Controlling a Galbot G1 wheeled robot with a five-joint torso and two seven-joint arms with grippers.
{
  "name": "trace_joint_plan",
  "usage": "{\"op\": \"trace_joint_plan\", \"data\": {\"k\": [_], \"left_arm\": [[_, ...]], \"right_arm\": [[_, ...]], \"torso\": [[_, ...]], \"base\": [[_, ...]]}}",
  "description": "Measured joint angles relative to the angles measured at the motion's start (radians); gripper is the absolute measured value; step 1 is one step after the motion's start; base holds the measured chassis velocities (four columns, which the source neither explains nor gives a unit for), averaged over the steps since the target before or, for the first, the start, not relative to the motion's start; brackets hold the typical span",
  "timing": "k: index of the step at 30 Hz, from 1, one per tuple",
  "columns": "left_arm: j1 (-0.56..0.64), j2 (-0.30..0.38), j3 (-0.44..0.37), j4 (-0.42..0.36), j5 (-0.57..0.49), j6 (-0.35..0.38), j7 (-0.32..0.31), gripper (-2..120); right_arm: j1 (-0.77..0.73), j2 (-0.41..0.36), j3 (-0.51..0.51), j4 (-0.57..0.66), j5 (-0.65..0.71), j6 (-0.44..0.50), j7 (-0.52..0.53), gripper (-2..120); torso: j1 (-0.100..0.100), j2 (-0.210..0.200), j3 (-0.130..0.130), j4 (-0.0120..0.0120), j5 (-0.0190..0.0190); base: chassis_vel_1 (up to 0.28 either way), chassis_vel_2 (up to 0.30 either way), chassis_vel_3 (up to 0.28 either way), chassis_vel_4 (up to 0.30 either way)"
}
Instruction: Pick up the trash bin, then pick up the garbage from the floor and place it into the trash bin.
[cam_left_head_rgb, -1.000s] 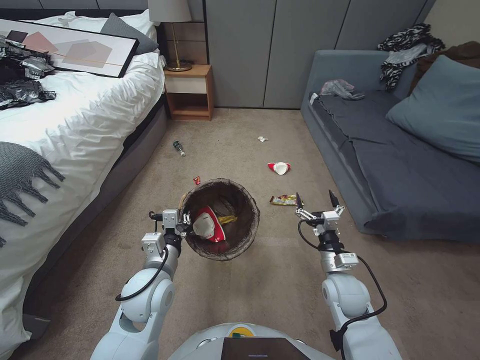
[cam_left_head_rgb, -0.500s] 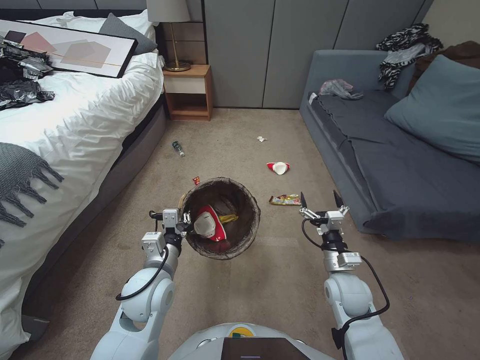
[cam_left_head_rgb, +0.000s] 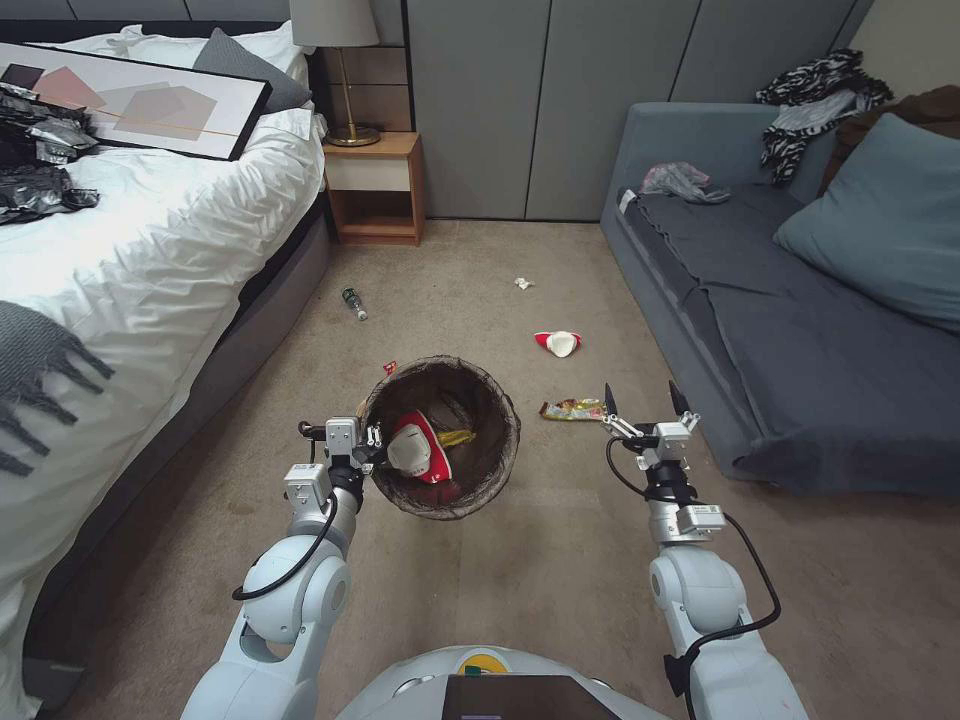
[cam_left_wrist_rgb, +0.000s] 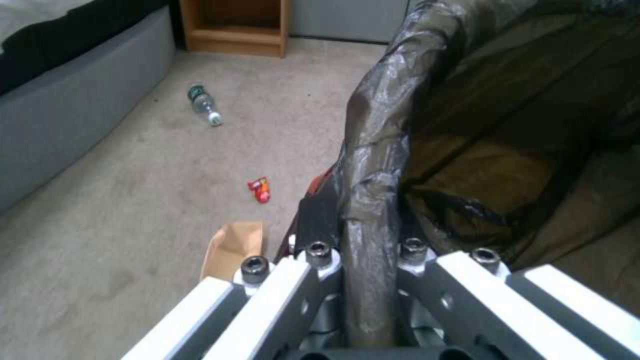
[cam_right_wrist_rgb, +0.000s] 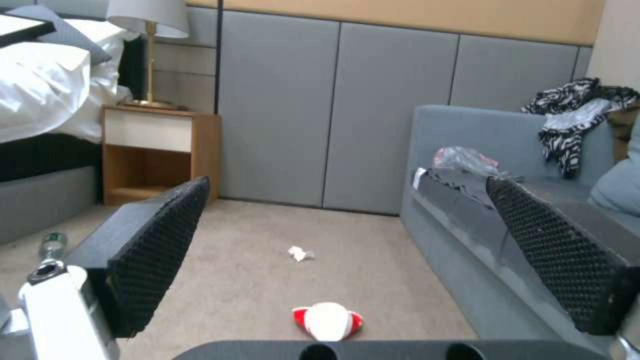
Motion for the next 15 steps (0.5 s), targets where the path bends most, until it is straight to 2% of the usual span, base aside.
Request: {"op": "trace_joint_plan", "data": {"k": [10,15], "left_arm": [[0.000,0.002,0.001,0.001,0.005,-0.002,0.000,0],[0.001,0.002,0.001,-0.001,0.007,-0.002,0.000,0]], "right_arm": [[0.002,0.000,0.000,-0.003,0.001,0.004,-0.001,98],[0.002,-0.001,0.001,-0.005,0.001,0.015,-0.006,98]], "torso": [[0.000,0.000,0.000,0.0003,0.0003],[0.000,0.000,0.000,0.0000,0.0001]], "base": [[-0.213,0.224,0.216,-0.207],[-0.149,0.144,0.175,-0.151]]}}
